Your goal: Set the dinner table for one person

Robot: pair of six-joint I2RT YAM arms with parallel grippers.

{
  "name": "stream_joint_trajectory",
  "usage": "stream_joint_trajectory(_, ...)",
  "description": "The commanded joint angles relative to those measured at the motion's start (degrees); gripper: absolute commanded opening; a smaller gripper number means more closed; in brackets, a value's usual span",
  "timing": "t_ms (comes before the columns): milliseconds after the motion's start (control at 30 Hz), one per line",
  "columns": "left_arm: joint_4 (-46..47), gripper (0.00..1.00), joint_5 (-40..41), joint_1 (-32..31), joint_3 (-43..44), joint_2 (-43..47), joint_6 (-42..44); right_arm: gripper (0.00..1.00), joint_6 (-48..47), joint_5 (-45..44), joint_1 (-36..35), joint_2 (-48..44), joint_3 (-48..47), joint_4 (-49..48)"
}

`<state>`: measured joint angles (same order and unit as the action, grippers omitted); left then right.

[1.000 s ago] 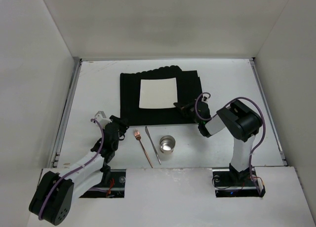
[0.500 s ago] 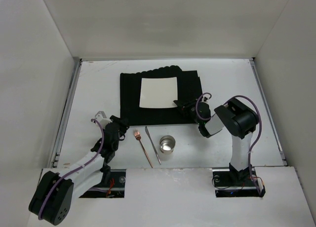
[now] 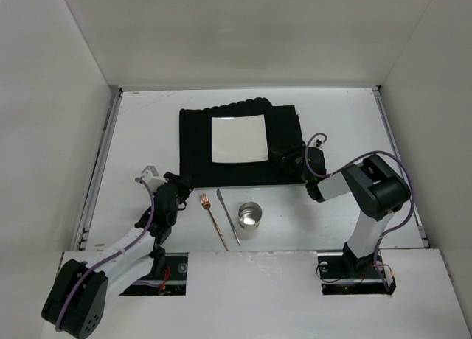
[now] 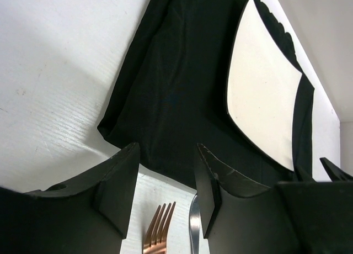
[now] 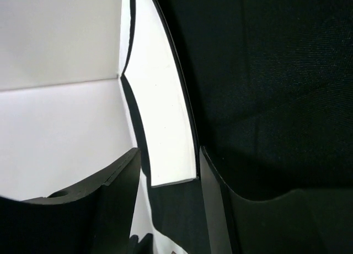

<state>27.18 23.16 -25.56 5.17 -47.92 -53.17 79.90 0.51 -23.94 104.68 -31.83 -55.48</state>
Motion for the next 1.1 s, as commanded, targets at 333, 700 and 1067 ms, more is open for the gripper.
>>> stream_joint_trajectory(333, -3.71, 0.41, 2.06, -0.76, 2.48, 4.59, 0.78, 0.53, -18.45, -15.36, -4.39, -19.06, -0.60, 28.22)
stream_joint_trajectory(700, -7.31, 0.38, 1.19, -1.90, 6.87, 6.17, 4.12, 0.12, -35.94, -20.72, -22.21, -42.09, -3.49, 56.24)
stream_joint_trajectory(1067, -6.97, 0.31, 1.98, -5.59, 10.30, 0.55, 5.88, 0.53, -38.94, -26.43, -43.58, -43.00, -10.61, 79.30)
